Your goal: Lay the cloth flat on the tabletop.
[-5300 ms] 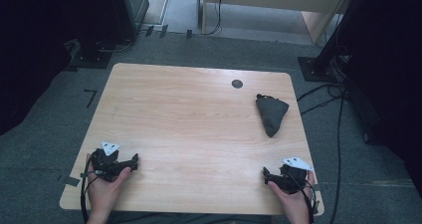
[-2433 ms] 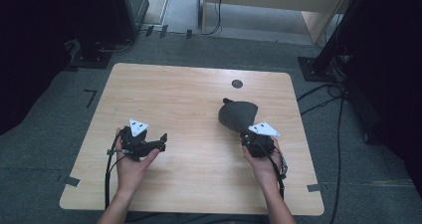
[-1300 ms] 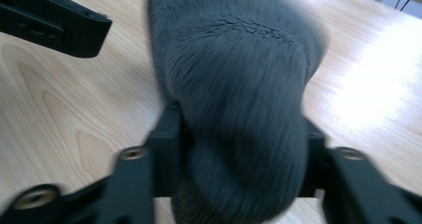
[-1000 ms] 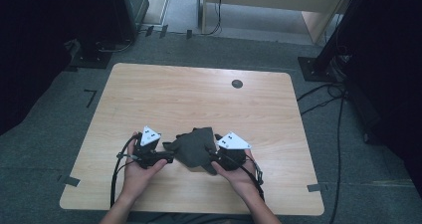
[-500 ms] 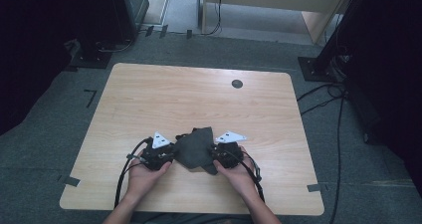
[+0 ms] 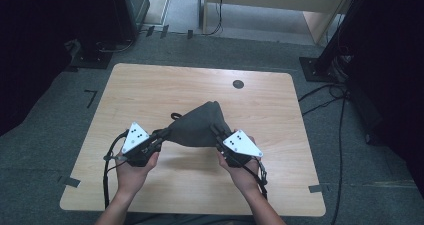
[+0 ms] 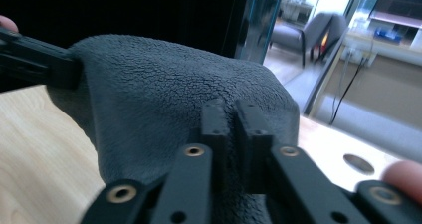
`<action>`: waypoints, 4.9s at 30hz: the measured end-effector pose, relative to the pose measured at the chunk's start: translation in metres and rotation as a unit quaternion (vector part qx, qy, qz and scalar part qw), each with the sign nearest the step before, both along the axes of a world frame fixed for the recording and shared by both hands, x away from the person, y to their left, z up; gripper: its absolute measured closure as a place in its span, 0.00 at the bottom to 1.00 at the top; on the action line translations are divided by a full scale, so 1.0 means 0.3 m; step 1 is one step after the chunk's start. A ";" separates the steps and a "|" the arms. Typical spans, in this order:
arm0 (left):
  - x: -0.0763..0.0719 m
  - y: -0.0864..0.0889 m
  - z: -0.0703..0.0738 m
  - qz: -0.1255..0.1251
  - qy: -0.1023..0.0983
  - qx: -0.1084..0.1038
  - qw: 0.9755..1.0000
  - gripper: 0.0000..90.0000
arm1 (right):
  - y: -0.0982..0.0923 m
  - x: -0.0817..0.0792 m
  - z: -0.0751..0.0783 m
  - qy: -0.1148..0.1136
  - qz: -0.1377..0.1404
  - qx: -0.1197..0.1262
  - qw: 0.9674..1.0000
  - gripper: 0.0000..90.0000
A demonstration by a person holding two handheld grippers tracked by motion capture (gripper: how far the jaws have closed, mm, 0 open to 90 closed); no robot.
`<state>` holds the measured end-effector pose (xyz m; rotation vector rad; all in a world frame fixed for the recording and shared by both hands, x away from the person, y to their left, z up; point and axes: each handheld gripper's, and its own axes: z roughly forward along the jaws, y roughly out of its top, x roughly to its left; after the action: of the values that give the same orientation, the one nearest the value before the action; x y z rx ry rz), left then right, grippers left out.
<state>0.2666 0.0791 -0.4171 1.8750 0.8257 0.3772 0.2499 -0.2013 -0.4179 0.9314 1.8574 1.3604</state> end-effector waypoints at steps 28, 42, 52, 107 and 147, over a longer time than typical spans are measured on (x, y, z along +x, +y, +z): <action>0.085 -0.067 -0.268 -0.035 0.150 0.126 0.980 0.75 | -0.160 0.190 -0.261 0.255 -0.060 -0.024 0.965 0.95; -0.074 -0.217 -0.200 -0.217 0.066 0.084 0.970 0.93 | -0.240 0.136 -0.153 0.175 -0.163 -0.018 0.971 0.79; -0.071 -0.269 -0.272 -0.282 0.131 0.102 0.945 0.82 | -0.010 0.115 -0.135 0.186 -0.029 -0.017 0.982 0.52; 0.004 -0.062 -0.260 -0.208 0.162 0.018 0.964 0.63 | 0.020 0.155 -0.034 0.173 0.045 -0.054 0.982 0.99; 0.025 -0.353 -0.300 -0.060 0.103 0.156 0.981 0.97 | -0.566 0.082 0.101 0.105 -0.145 0.087 0.980 0.98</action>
<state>0.2740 -0.0267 -0.5071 2.2744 0.8201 0.2505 0.2746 -0.3710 -0.3874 1.4244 1.6857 1.2984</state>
